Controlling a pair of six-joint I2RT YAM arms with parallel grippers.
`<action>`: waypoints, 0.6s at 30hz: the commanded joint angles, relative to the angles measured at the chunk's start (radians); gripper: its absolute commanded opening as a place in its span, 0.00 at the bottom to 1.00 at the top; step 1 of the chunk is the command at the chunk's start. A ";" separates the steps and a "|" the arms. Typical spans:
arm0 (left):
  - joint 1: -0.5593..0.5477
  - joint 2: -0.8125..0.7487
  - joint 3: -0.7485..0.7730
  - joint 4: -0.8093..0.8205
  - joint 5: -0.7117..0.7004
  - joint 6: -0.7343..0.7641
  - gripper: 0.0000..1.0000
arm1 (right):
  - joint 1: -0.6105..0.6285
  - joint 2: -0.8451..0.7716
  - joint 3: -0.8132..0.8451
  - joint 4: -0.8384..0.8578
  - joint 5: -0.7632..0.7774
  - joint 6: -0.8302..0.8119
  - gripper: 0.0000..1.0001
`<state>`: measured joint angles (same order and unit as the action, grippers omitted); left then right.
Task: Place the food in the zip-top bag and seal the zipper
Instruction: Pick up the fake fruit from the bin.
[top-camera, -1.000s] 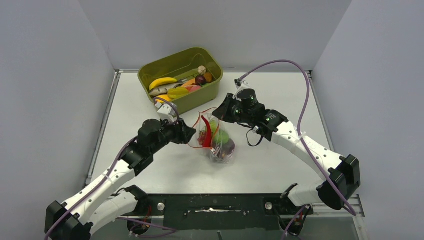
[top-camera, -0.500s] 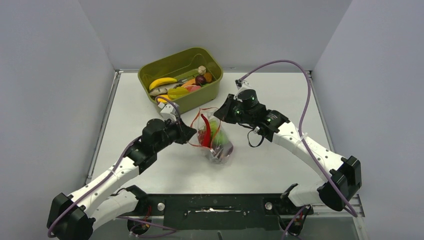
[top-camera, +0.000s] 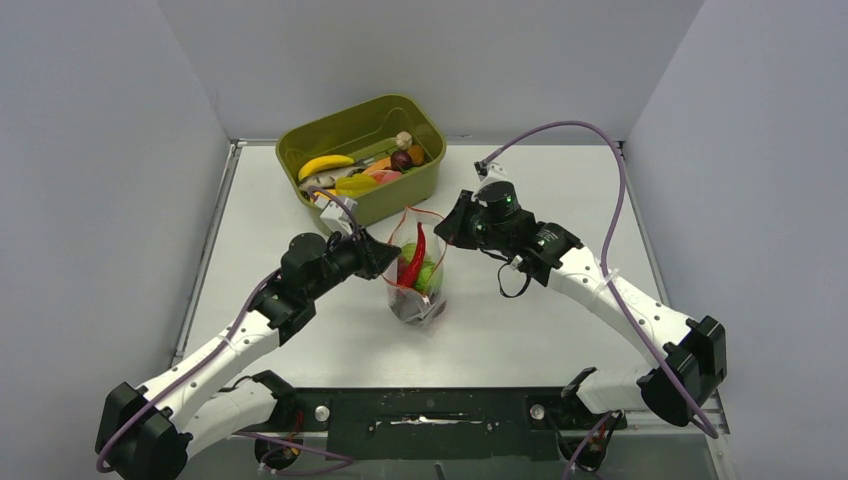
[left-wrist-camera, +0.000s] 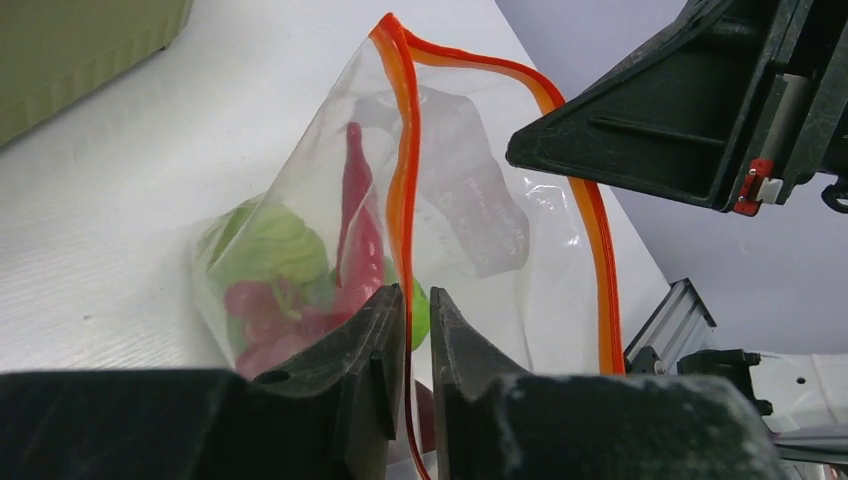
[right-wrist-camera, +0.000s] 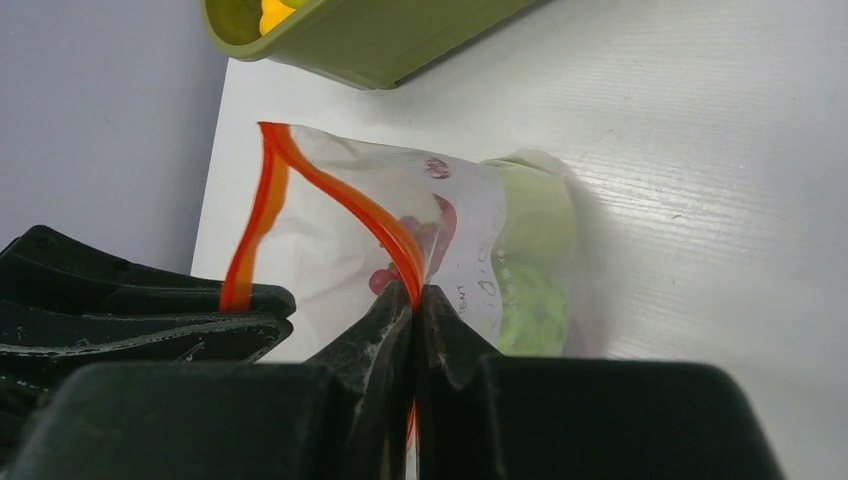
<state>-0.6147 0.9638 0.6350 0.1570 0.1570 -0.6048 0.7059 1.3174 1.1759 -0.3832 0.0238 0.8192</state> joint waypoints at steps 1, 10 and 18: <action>-0.003 -0.023 0.076 -0.001 -0.026 0.073 0.23 | -0.005 -0.046 0.019 0.053 0.013 -0.007 0.00; 0.000 -0.059 0.204 -0.232 -0.196 0.293 0.54 | -0.005 -0.066 0.035 0.022 0.013 -0.014 0.00; 0.030 0.085 0.423 -0.432 -0.323 0.509 0.65 | -0.001 -0.062 0.063 -0.029 0.010 -0.022 0.00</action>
<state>-0.6083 0.9932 0.9588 -0.1757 -0.0830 -0.2440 0.7059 1.2945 1.1801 -0.4236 0.0235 0.8154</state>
